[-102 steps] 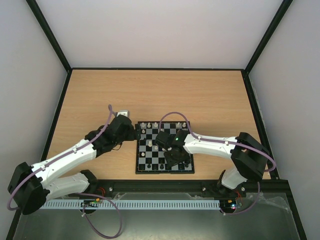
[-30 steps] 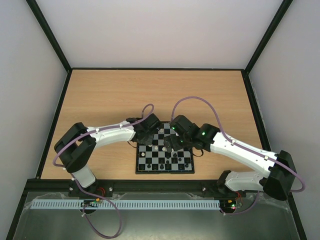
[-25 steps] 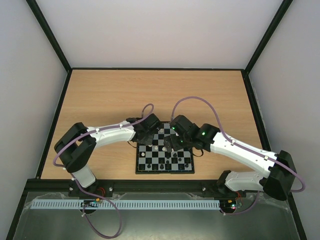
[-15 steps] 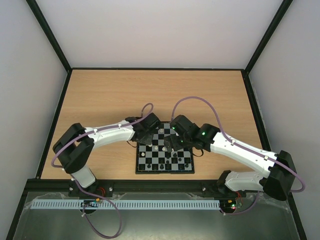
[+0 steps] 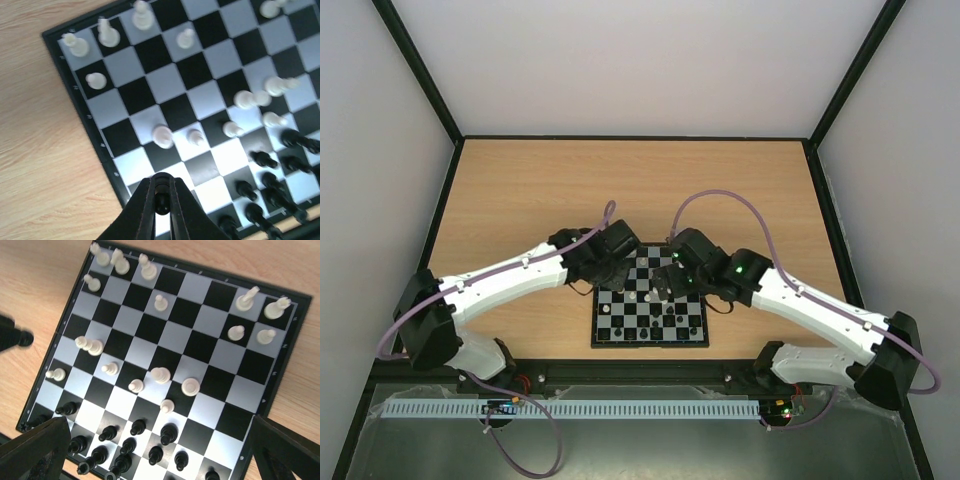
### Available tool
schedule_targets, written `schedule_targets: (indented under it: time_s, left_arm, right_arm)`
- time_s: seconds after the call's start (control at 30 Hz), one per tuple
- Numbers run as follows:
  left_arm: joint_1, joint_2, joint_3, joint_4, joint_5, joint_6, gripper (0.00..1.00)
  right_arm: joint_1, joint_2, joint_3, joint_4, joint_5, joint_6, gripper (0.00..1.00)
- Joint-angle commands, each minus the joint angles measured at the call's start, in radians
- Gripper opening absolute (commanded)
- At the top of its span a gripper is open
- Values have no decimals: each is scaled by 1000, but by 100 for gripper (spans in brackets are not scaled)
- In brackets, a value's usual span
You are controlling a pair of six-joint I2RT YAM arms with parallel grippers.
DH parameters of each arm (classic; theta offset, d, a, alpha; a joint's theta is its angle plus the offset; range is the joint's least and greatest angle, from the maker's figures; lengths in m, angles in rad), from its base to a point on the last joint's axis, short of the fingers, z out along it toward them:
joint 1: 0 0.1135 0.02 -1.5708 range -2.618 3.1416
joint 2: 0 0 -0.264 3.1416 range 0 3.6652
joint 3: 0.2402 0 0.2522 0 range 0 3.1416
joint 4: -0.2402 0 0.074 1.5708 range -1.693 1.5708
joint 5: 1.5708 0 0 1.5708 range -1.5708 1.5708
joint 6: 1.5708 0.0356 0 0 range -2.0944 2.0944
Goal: Set up the chess pieces on the board
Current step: Place the chess piece on the chessboard.
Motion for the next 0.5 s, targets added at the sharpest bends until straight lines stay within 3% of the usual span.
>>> schedule_targets:
  time_s: [0.0, 0.47]
  left_arm:
    - [-72, 14, 67, -123, 44, 17, 4]
    - [-230, 161, 121, -166, 56, 25, 4]
  right_arm:
    - [-8, -64, 32, -64, 104, 30, 99]
    - [-22, -211, 42, -127, 283, 107, 99]
